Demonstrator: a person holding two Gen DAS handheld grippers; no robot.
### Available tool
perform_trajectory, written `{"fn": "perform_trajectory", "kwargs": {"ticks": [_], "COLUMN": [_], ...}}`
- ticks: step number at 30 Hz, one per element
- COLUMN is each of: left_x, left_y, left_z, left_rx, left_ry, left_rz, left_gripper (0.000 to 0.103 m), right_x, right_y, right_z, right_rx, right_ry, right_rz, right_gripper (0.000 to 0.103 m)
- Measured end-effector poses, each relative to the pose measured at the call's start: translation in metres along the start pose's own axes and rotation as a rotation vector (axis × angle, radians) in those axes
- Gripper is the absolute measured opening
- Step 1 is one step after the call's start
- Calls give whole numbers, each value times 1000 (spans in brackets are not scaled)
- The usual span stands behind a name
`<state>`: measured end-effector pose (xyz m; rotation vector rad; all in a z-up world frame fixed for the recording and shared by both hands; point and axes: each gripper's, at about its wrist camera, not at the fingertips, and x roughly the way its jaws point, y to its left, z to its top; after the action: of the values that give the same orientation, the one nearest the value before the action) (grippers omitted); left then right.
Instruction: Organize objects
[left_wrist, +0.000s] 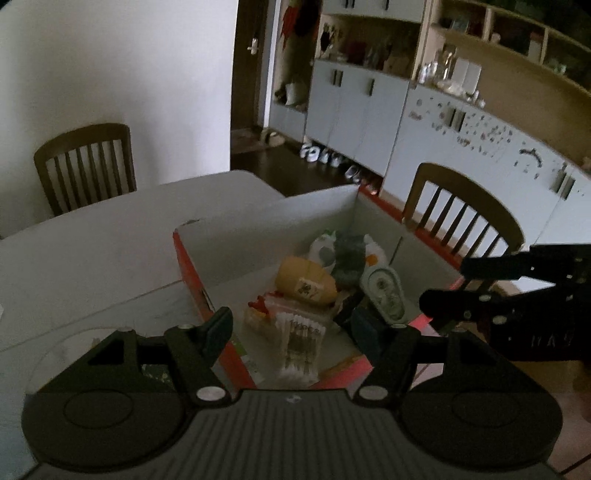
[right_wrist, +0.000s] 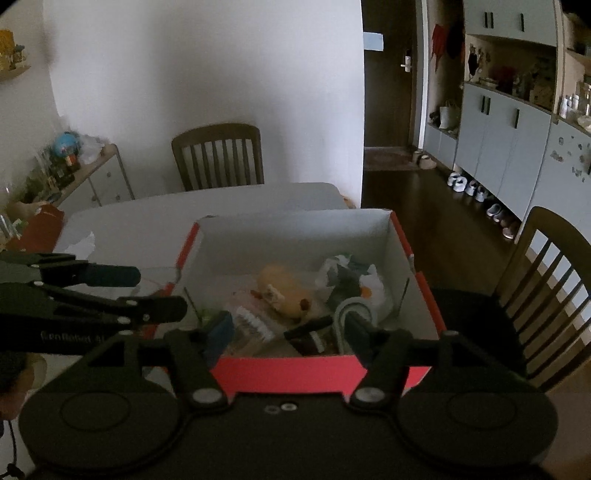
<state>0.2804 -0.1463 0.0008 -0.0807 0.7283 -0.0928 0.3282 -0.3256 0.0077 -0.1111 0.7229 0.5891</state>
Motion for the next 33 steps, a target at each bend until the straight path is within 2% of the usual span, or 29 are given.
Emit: {"fn": "perform_trajectory", "kwargs": {"ticks": [4,9,12,14,15,22,26,30,33], "left_x": [-11,-19,-21,-24,-26,-36,-40,-47,-46], "left_y": [5,10,13,16,17,20,19,20,20], "left_z": [-2,-6,-10,-12,-13,-18,-18,-18,-16], "left_rx": [-7,-3,5,6,7,9,18,-10,-9], "left_ry": [-16,-24,-26,-33,-37,-56,-68,-94,-78], "left_rz": [-26,-37,-45,-47,-50,-55,-35,-62,-46], "left_gripper": [71,84,85,94,103,103,103,103,103], "right_x": [-11,-20,-23,-26,-28,-37,-41,-42,-44], "right_y": [8,15,17,17,17,20,22,22,22], "right_z": [-4,-9,-10,-10,-10,-16,-19,-21,-23], "right_rx": [11,26,38,48,54,68,82,82,86], "right_ry": [-24,-47,-61,-77,-88,-108,-113,-110,-111], "right_rz": [10,12,9,4,3,4,1,-2,-4], "right_gripper": [78,89,97,103,103,103,103,103,103]}}
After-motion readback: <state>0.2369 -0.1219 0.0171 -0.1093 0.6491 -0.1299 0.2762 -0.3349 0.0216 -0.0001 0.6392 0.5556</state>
